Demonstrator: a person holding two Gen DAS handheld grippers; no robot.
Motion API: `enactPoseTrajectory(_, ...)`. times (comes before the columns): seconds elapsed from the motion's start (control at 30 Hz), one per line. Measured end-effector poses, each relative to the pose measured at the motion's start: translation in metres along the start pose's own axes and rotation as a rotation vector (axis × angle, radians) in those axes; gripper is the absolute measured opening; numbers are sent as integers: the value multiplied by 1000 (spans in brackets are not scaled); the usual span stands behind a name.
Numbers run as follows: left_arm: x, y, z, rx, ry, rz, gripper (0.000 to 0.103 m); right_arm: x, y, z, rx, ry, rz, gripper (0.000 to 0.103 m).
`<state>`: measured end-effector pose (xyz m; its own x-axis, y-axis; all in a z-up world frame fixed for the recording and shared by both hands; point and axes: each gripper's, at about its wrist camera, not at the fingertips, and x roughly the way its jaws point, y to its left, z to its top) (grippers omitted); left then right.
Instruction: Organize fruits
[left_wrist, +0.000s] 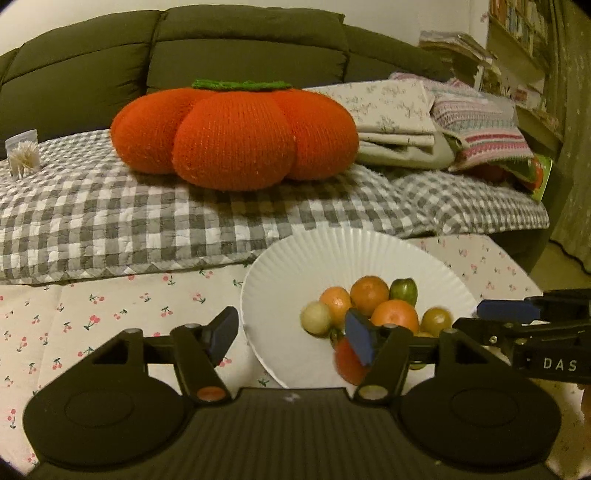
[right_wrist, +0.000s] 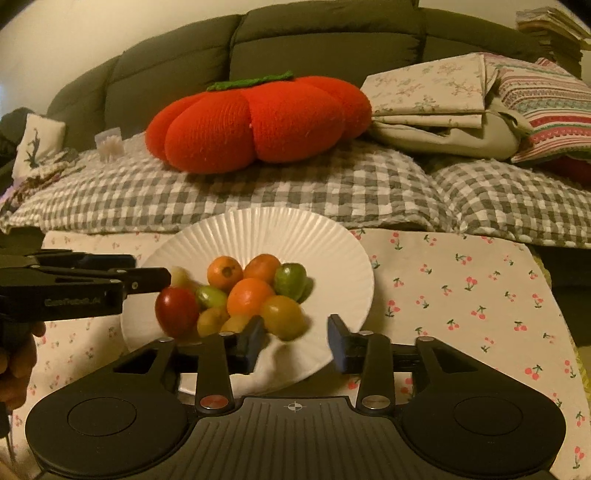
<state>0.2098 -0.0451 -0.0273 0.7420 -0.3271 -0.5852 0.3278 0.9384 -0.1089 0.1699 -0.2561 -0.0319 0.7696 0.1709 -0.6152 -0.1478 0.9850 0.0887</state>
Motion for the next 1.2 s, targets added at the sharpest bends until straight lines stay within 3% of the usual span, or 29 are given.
enactPoseTrajectory(0.27,-23,5,0,-66,23,21,64,-15,-9,9,61,-13,-20,39)
enactPoseTrajectory(0.47,-52,-5,-8,-77,43,61,67,-33,-11,12,147,-7,7,49)
enactPoseTrajectory(0.73,-99,-10,-27,-131,94,152,71,-64,22,-4,104,37,24,54)
enactPoseTrajectory(0.83,-117,-17,-33,-115,74,191,75,-80,33,-12,88,46,36,54)
enactPoseTrajectory(0.97,-144,-26,-46,-118,51,237,77,-103,46,-17,55,11,40,61)
enactPoseTrajectory(1.2,-184,-29,-67,-142,14,285,77,-130,68,-27,-9,-55,32,61)
